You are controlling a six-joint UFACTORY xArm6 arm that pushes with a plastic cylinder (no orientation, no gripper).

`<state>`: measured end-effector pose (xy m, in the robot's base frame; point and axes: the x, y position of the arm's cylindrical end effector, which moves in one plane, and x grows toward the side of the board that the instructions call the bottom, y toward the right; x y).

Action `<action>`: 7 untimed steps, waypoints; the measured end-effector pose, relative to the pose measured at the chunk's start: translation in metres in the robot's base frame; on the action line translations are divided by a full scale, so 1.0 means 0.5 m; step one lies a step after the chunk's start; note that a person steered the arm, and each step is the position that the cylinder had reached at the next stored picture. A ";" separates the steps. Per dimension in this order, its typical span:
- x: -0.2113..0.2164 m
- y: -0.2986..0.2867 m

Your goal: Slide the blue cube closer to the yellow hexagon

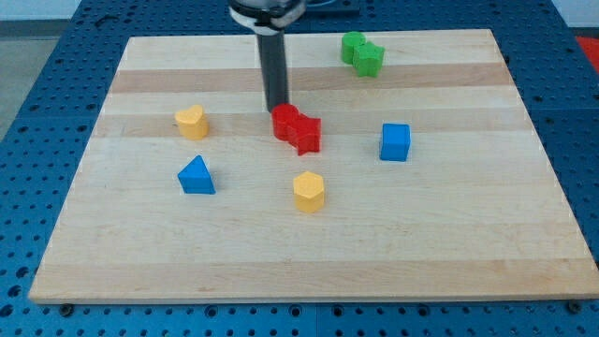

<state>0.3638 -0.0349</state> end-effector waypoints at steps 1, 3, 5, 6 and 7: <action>0.009 0.008; 0.001 0.011; 0.026 0.255; 0.107 0.272; 0.190 0.272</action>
<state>0.4586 0.1012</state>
